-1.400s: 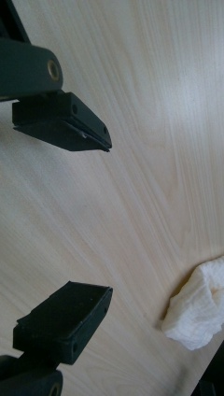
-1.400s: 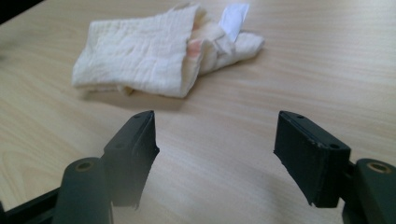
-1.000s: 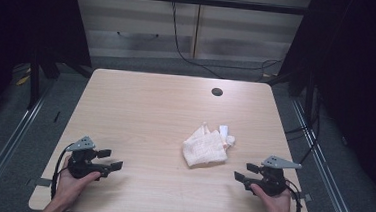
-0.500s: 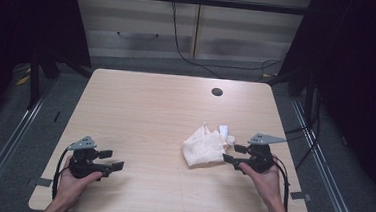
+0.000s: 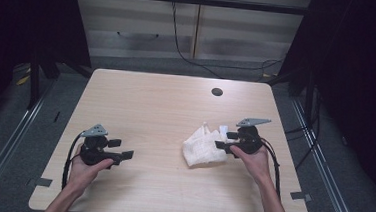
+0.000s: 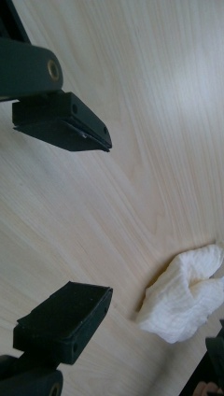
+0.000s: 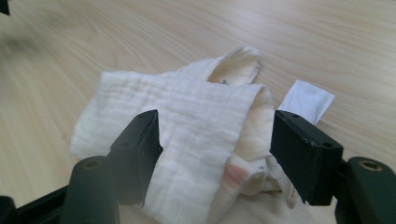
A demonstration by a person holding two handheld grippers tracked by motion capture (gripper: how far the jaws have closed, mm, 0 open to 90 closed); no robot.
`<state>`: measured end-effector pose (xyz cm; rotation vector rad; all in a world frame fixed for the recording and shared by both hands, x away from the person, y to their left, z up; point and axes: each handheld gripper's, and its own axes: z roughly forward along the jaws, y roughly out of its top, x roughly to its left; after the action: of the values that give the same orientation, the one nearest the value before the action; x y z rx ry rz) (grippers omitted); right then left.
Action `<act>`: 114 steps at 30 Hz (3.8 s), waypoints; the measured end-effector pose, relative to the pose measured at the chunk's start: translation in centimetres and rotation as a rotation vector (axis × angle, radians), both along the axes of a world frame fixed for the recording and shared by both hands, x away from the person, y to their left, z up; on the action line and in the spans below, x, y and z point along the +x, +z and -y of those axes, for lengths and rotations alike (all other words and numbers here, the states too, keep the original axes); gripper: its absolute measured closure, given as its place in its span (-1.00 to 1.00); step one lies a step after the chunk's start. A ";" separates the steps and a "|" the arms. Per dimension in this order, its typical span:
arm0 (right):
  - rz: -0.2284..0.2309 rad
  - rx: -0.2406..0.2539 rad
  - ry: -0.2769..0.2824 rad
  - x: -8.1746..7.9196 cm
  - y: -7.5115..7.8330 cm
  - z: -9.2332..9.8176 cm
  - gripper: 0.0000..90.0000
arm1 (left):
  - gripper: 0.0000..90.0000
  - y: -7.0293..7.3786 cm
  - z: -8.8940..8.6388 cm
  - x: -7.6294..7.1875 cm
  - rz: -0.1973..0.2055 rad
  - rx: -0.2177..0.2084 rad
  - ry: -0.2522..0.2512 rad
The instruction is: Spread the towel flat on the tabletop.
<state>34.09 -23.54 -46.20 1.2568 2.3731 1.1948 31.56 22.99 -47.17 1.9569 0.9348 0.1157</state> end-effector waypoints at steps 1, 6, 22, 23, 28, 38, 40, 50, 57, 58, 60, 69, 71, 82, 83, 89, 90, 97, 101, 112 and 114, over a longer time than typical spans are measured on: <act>0.001 -0.007 0.009 0.3 -0.2 -0.1 -0.27 | -0.47 -0.5 0.2 -0.1 -0.002 -0.018 0.004; -0.019 -0.034 0.017 1.2 -1.6 -0.7 -0.31 | -0.50 -1.1 0.6 -0.2 -0.006 0.021 -0.027; -0.059 -0.083 0.062 2.0 -3.6 -2.0 0.45 | -0.50 -0.4 0.1 -0.8 0.054 -0.007 -0.021; -0.068 -0.077 0.064 2.0 -3.6 -2.1 0.51 | -0.50 -0.4 0.1 -0.9 0.056 -0.007 -0.026; -0.071 -0.085 0.069 1.6 -3.4 -2.7 0.68 | -0.50 -0.3 0.1 -1.0 0.068 0.001 -0.031; -0.084 -0.015 0.111 0.2 -3.9 -4.7 0.71 | -0.50 -0.2 -0.1 -1.0 0.070 0.001 -0.029; -0.073 -0.024 0.124 -0.4 -3.8 -5.4 0.71 | -0.50 0.0 -0.2 -1.2 0.077 -0.004 -0.023; -0.048 -0.050 0.150 -2.8 -3.7 -7.9 0.73 | -0.50 -0.1 -0.4 -1.2 0.083 -0.006 -0.005; -0.038 -0.045 0.184 -3.5 -3.7 -11.2 0.72 | -0.50 -0.2 0.0 -1.4 0.081 0.006 -0.024; -0.041 -0.039 0.188 -3.5 -3.8 -11.6 0.72 | -0.50 -0.2 0.0 -1.4 0.082 0.008 -0.024; -0.048 -0.016 0.199 -3.6 -3.9 -12.3 0.69 | -0.50 -0.3 0.0 -1.4 0.079 0.007 -0.028; -0.035 0.048 0.199 -3.5 -2.3 -11.7 0.10 | -0.49 -0.2 -0.3 -1.5 0.080 -0.003 -0.011; -0.019 0.092 0.186 -3.6 -1.1 -10.6 0.01 | -0.48 -0.2 -0.4 -1.6 0.079 -0.008 -0.010; 0.009 0.051 0.186 -5.8 -0.1 -6.6 0.47 | -0.42 0.8 3.3 -2.4 0.077 -0.018 -0.123; 0.011 0.042 0.177 -5.7 -0.4 -6.5 0.48 | -0.41 0.7 3.8 -2.4 0.071 -0.009 -0.138; 0.010 0.074 0.166 -4.7 -1.5 -6.4 0.45 | -0.11 -0.7 5.6 -2.3 0.048 0.041 -0.202; 0.009 0.075 0.170 -4.6 -1.6 -6.6 0.43 | -0.07 -0.9 5.7 -2.4 0.039 0.048 -0.209; 0.006 0.084 0.214 -4.3 -1.9 -7.9 0.35 | 0.55 -1.6 6.1 -2.7 0.019 0.078 -0.245; -0.028 0.055 0.251 -4.2 -2.8 -8.7 0.57 | 0.81 -1.7 6.1 -2.7 0.008 0.075 -0.252; -0.051 0.009 0.260 -4.7 -3.0 -8.2 0.95 | 0.93 -1.0 3.7 -2.2 0.018 -0.011 -0.197; -0.065 -0.003 0.271 -5.0 -3.1 -8.2 0.95 | 0.93 -1.1 3.6 -2.2 0.019 0.003 -0.190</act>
<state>29.06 -15.38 -49.29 1.0102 2.6579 1.2384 29.39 19.37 -48.27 2.0326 0.7318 0.0266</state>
